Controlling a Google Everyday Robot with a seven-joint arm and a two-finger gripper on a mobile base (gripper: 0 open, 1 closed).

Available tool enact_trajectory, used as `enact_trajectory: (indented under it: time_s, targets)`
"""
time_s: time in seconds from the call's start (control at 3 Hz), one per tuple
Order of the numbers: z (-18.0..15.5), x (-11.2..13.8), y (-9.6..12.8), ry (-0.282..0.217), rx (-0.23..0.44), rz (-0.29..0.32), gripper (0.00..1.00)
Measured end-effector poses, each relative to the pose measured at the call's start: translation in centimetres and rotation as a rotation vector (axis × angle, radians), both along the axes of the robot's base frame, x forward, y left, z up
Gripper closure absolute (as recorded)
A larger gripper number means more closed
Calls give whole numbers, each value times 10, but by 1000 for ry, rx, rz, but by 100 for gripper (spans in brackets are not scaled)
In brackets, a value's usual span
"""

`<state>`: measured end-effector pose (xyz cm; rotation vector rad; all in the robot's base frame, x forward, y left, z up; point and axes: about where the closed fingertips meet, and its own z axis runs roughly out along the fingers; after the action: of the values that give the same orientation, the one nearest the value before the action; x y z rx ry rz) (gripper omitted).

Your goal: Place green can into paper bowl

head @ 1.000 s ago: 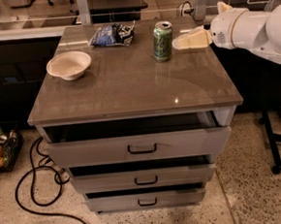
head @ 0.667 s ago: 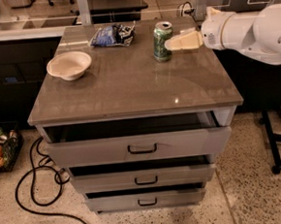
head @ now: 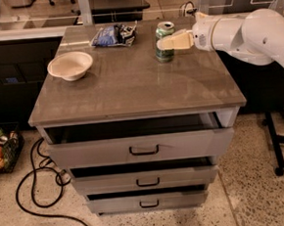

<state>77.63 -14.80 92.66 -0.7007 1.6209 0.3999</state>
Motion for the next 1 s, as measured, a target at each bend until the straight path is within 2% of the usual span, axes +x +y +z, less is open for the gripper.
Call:
enact_trajectory:
  time_s: [0.67, 1.0]
  targets:
    - [-16, 24, 21, -6, 112, 63, 0]
    - [-27, 31, 27, -8, 160, 83, 3]
